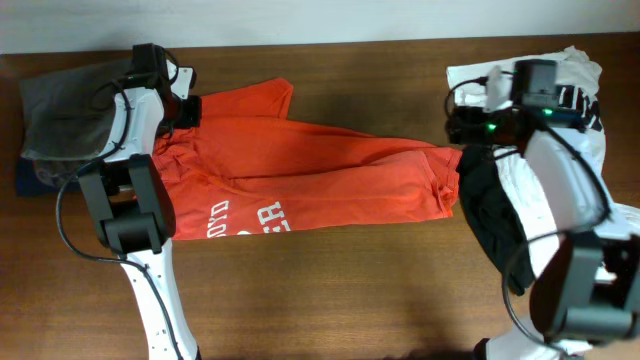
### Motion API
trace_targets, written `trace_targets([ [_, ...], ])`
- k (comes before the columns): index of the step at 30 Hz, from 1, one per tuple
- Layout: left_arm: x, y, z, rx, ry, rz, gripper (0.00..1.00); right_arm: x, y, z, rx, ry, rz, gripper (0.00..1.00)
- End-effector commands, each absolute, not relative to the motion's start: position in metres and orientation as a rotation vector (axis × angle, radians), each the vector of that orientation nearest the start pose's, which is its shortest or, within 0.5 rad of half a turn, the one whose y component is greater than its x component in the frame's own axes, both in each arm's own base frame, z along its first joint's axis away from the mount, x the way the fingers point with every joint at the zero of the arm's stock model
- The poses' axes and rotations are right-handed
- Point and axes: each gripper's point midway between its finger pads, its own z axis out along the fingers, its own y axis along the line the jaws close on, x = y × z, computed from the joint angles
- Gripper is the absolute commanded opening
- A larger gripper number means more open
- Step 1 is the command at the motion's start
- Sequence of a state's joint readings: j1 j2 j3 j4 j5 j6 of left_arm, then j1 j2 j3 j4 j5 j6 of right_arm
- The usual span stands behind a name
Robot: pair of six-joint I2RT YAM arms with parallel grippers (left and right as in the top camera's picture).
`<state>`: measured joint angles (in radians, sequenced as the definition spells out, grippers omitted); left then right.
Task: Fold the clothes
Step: 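Grasp the shirt's right edge with the right gripper and pull right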
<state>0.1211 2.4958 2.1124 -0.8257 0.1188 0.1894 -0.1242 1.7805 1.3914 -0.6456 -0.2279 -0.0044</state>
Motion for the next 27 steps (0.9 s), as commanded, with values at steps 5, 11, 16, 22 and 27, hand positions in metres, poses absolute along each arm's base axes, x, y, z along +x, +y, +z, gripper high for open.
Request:
trace_targets([
  [5,0.561,0.063,0.003,0.059,2.791,-0.073,0.01,0.460,0.009,0.074,0.042,2.675,0.322,0.81],
  [11,0.558,0.063,0.001,0.060,2.804,-0.077,0.01,0.445,0.045,0.078,-0.009,2.717,0.501,0.78],
  [16,0.558,0.063,0.001,0.060,2.804,-0.077,0.00,0.435,0.073,0.078,-0.084,2.749,0.546,0.78],
  [22,0.558,0.063,0.001,0.060,2.804,-0.077,0.00,0.433,0.080,0.065,-0.123,2.786,0.466,0.72],
  [27,0.558,0.063,0.001,0.060,2.804,-0.077,0.01,0.432,0.082,0.055,-0.131,2.810,0.449,0.55],
])
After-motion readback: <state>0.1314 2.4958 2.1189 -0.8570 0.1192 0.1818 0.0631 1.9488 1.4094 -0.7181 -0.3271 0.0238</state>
